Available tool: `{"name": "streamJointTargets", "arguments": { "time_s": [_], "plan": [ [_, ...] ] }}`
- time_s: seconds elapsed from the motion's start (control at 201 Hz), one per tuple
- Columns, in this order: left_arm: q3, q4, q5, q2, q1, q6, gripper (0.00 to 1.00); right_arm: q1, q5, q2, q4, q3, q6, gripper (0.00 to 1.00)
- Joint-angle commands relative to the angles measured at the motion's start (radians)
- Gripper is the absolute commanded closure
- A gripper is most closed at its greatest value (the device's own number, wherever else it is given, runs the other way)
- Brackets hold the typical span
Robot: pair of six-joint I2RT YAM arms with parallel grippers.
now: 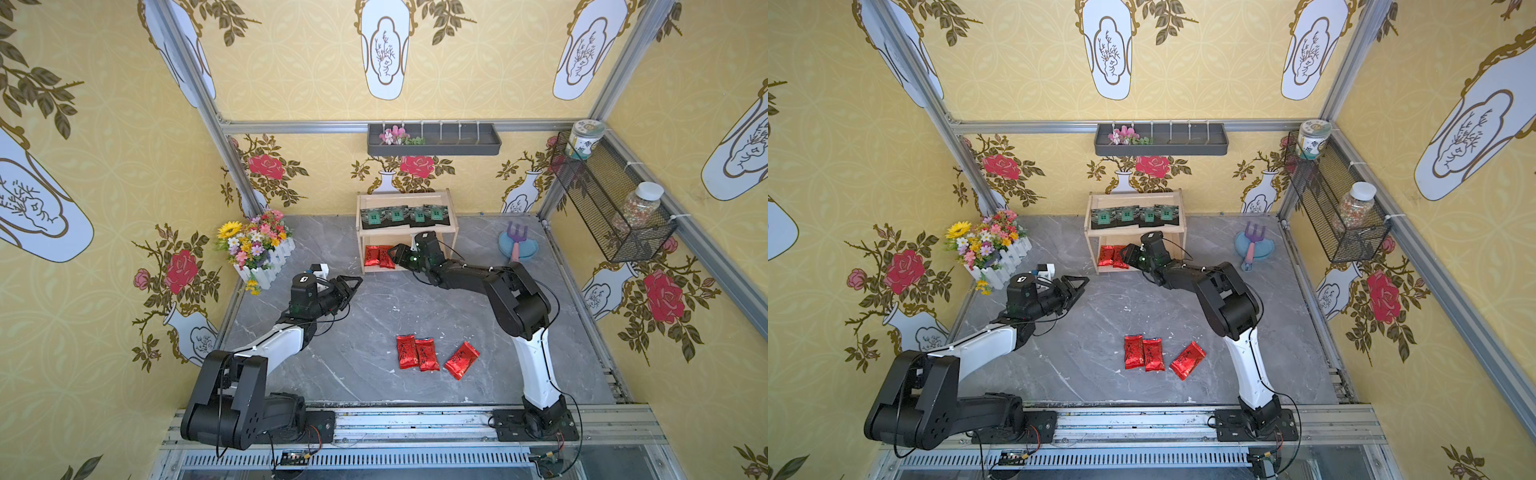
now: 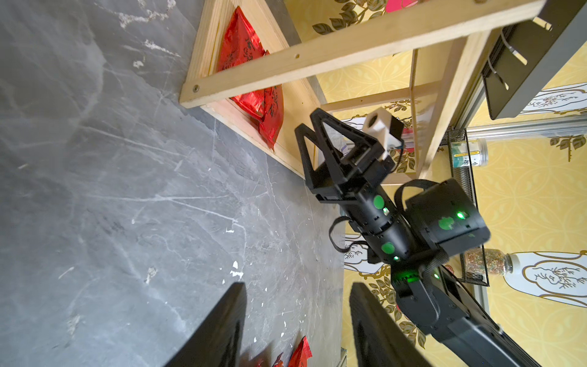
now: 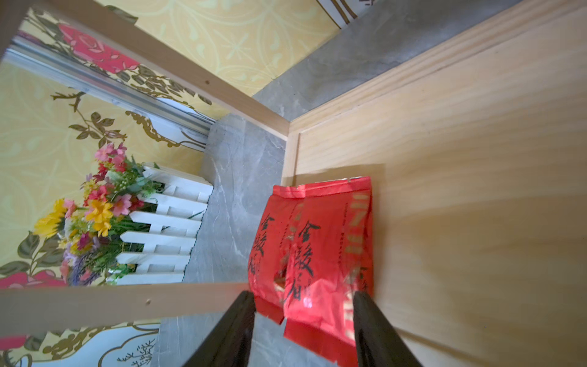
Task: Place the tea bags on the shelf by color
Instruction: Place the tea bag on the shelf, then move the tea bag to the center of the board.
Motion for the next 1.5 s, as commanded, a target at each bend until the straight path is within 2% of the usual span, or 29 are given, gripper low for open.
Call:
{"name": "streamJointTargets", "arguments": {
  "time_s": [0.0,0.139,0.249,0.364,0.558,0.727,0.812,0.931,1.081,1.32,1.499],
  "plan": [
    [-0.02,0.017,0.01,0.005,-0.009,0.015,0.42,0.014,0.036,-0.069,-0.05,-0.062,-0.094,0.44],
    [-0.045,0.01,-0.007,-0.001,-0.05,0.038,0.42,0.039,0.048,-0.17,-0.111,-0.167,-0.184,0.44],
    [-0.051,-0.033,-0.05,-0.012,-0.123,0.102,0.42,0.065,0.061,-0.248,-0.189,-0.233,-0.264,0.43],
    [-0.033,-0.138,-0.202,-0.04,-0.253,0.221,0.41,0.076,0.054,-0.301,-0.265,-0.276,-0.306,0.42],
    [-0.039,-0.207,-0.415,-0.097,-0.458,0.398,0.38,0.082,0.049,-0.394,-0.257,-0.372,-0.328,0.39],
    [-0.024,-0.235,-0.632,-0.104,-0.71,0.557,0.25,0.065,0.037,-0.459,-0.243,-0.422,-0.314,0.37],
    [-0.001,-0.252,-0.69,-0.057,-0.791,0.601,0.21,0.054,0.027,-0.482,-0.233,-0.443,-0.303,0.36],
    [0.053,-0.292,-0.722,0.041,-0.862,0.635,0.19,0.05,0.02,-0.507,-0.233,-0.459,-0.302,0.35],
    [0.092,-0.342,-0.772,0.104,-0.942,0.66,0.12,0.044,0.022,-0.531,-0.241,-0.478,-0.3,0.32],
    [0.096,-0.441,-0.838,0.081,-1.002,0.656,0.07,0.031,0.018,-0.55,-0.237,-0.49,-0.296,0.24],
    [0.091,-0.513,-0.853,0.067,-1.027,0.606,0.05,0.027,0.01,-0.543,-0.234,-0.485,-0.288,0.22]
  ]
}}
